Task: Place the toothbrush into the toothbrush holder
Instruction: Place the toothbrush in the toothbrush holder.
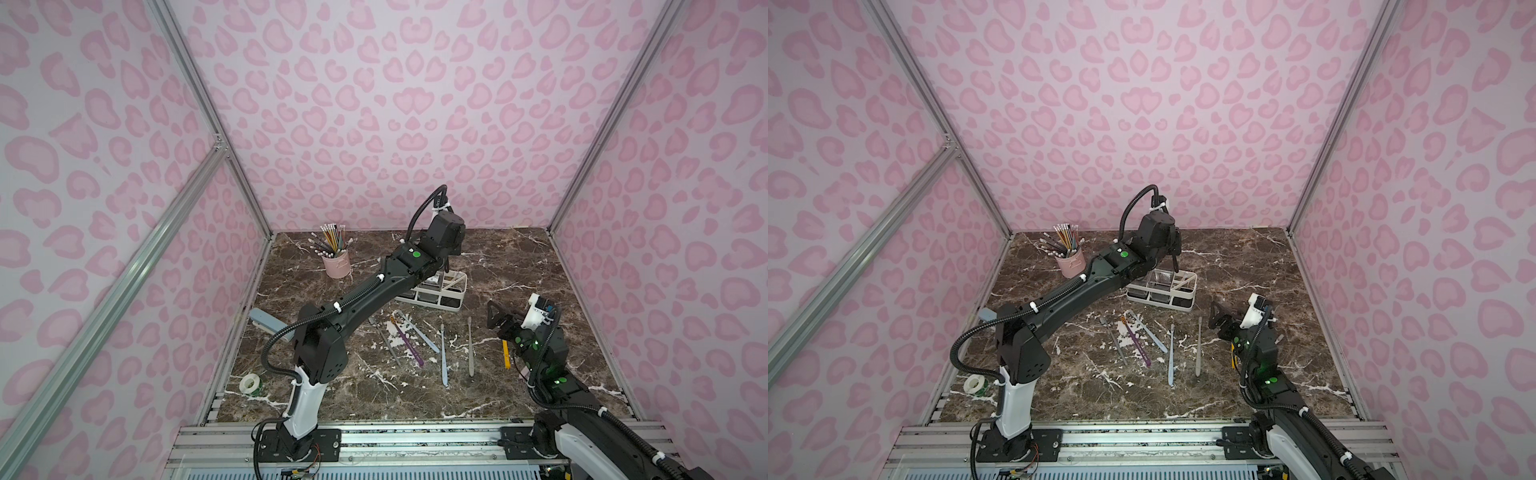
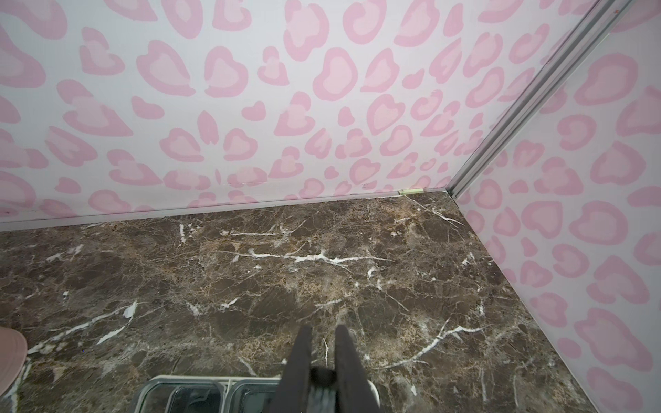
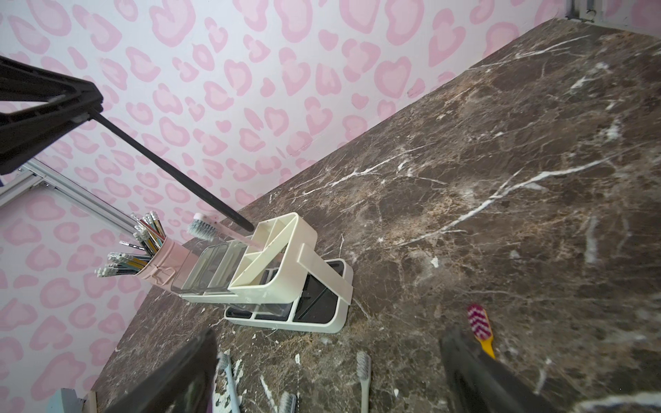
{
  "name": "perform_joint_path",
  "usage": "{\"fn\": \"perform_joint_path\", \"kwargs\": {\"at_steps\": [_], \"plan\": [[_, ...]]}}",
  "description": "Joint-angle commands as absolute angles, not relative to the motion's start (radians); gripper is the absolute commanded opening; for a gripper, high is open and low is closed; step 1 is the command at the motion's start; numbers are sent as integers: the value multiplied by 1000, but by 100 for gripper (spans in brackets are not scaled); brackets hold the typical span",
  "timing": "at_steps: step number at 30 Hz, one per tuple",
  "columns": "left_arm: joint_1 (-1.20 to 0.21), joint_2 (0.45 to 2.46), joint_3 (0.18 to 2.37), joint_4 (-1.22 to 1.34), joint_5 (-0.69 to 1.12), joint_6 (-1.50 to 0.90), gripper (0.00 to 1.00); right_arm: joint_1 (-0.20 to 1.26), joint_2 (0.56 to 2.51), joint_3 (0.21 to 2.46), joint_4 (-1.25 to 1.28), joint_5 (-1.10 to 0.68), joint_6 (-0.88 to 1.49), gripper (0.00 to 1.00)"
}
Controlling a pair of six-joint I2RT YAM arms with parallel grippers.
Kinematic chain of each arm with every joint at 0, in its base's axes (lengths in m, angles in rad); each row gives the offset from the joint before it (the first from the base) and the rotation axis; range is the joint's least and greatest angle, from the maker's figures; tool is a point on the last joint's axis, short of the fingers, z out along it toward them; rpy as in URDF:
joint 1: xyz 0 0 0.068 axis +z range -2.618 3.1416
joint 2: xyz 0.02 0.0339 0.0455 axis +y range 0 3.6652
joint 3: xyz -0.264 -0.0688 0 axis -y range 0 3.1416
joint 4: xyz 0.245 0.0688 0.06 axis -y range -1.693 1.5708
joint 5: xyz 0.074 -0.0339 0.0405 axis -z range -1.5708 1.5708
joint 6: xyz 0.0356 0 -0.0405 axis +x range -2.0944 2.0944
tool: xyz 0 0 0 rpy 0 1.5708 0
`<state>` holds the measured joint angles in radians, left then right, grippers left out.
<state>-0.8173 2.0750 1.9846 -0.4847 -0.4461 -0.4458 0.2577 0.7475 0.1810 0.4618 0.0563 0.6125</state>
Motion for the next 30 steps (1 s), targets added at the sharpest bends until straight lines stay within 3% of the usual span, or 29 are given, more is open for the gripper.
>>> {"fn": "perform_joint_path", "kwargs": {"at_steps": [1, 30], "plan": [[-824, 2091, 1996, -446, -465, -436, 1, 257, 749, 183, 502, 49, 609, 99], [-860, 2180, 1942, -395, -500, -439, 1, 258, 781, 194, 509, 24, 598, 99]]}}
